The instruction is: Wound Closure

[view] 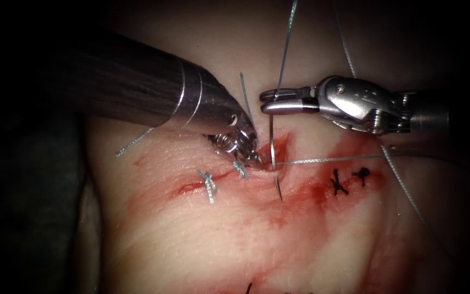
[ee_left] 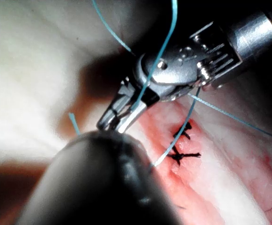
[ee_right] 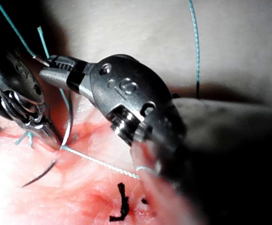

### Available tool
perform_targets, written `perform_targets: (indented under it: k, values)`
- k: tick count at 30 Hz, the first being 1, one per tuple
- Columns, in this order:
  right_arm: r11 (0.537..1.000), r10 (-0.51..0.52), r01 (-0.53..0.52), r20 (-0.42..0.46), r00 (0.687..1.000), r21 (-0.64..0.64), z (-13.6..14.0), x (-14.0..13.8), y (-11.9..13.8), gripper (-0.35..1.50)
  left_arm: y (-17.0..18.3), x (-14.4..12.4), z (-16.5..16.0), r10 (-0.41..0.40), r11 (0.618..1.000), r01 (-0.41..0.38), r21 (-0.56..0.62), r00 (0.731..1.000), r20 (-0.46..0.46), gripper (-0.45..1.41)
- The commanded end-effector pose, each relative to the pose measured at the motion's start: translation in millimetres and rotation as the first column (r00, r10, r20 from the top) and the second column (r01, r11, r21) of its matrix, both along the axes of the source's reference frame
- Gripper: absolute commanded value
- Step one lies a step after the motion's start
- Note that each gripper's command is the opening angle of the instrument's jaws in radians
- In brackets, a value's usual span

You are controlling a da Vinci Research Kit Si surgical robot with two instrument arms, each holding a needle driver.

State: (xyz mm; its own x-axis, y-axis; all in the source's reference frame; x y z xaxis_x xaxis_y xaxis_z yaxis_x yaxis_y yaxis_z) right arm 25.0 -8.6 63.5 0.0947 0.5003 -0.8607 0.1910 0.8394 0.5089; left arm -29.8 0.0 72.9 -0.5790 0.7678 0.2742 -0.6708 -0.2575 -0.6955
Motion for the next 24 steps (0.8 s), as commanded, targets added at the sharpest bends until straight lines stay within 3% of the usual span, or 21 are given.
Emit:
perform_targets:
  k: [1,2,6,7,9,10,12,15,16,17,18,19,20,21,22,23,24]
  values:
    - [1.000,0.002,-0.002,-0.004,1.000,0.019,0.1,1.0,0.0,-0.35,0.2,-0.5,0.4,-0.007,1.000,0.007,-0.005,1.000,0.006,0.22]
    - [0.999,0.005,-0.005,-0.007,1.000,0.037,0.2,1.0,0.0,-0.35,0.7,-0.5,0.0,-0.017,1.000,0.017,-0.013,1.000,0.012,0.39]
    - [0.997,0.007,-0.007,-0.007,1.000,0.078,0.4,1.0,-0.2,-0.35,1.9,-0.5,-1.4,-0.056,0.998,0.057,-0.033,0.998,0.032,0.37]
    - [0.995,0.006,-0.006,0.000,1.000,0.097,0.8,0.9,-0.4,-0.35,3.2,-0.3,-3.5,-0.098,0.994,0.101,-0.048,0.994,0.054,0.42]
    - [0.995,0.004,-0.004,-0.002,1.000,0.102,1.0,0.9,-0.4,-0.35,3.9,0.0,-5.0,-0.092,0.991,0.099,-0.087,0.992,0.086,0.24]
    - [0.995,0.004,-0.004,-0.002,1.000,0.102,1.0,0.9,-0.4,-0.35,3.9,0.0,-5.0,-0.092,0.991,0.099,-0.087,0.992,0.086,0.24]
    - [0.993,0.013,-0.013,-0.001,1.000,0.114,1.2,0.8,-0.2,-0.35,4.0,0.6,-6.4,-0.073,0.991,0.085,-0.107,0.991,0.114,0.39]
    - [0.993,0.020,-0.020,0.004,1.000,0.119,1.4,0.7,0.1,-0.35,3.8,1.2,-7.8,-0.046,0.990,0.063,-0.123,0.989,0.139,0.46]
    - [0.991,0.028,-0.029,0.008,1.000,0.130,1.6,0.7,0.3,-0.35,3.9,1.6,-8.7,0.041,0.984,-0.006,-0.176,0.981,0.192,0.56]
    - [0.991,0.028,-0.029,0.008,1.000,0.130,1.6,0.7,0.3,-0.35,3.9,1.6,-8.7,0.041,0.984,-0.006,-0.176,0.981,0.192,0.56]
    - [0.990,0.031,-0.032,0.008,0.999,0.137,1.7,0.6,0.3,-0.35,3.9,1.8,-9.1,0.091,0.977,-0.044,-0.209,0.971,0.219,0.58]
    - [0.984,0.042,-0.044,0.011,0.999,0.172,1.9,0.6,0.3,-0.35,3.7,2.3,-10.0,0.257,0.933,-0.157,-0.324,0.921,0.293,0.54]
    - [0.984,0.042,-0.044,0.011,0.999,0.172,1.9,0.6,0.3,-0.35,3.7,2.3,-10.0,0.257,0.933,-0.157,-0.324,0.921,0.293,0.54]
    - [0.981,0.049,-0.051,0.012,0.999,0.189,2.0,0.6,0.3,-0.35,3.3,2.5,-10.3,0.364,0.888,-0.220,-0.403,0.873,0.325,0.54]
    - [0.977,0.057,-0.059,0.018,0.998,0.206,2.1,0.7,0.3,-0.35,2.8,2.6,-10.6,0.508,0.807,-0.292,-0.514,0.787,0.350,0.56]
    - [0.970,0.064,-0.069,0.029,0.998,0.233,2.1,0.7,0.3,-0.35,1.7,2.9,-10.9,0.663,0.680,-0.345,-0.646,0.666,0.342,0.58]
    - [0.966,0.065,-0.072,0.034,0.997,0.249,2.2,0.8,0.3,-0.35,0.8,3.2,-11.1,0.683,0.654,-0.347,-0.672,0.652,0.329,0.39]
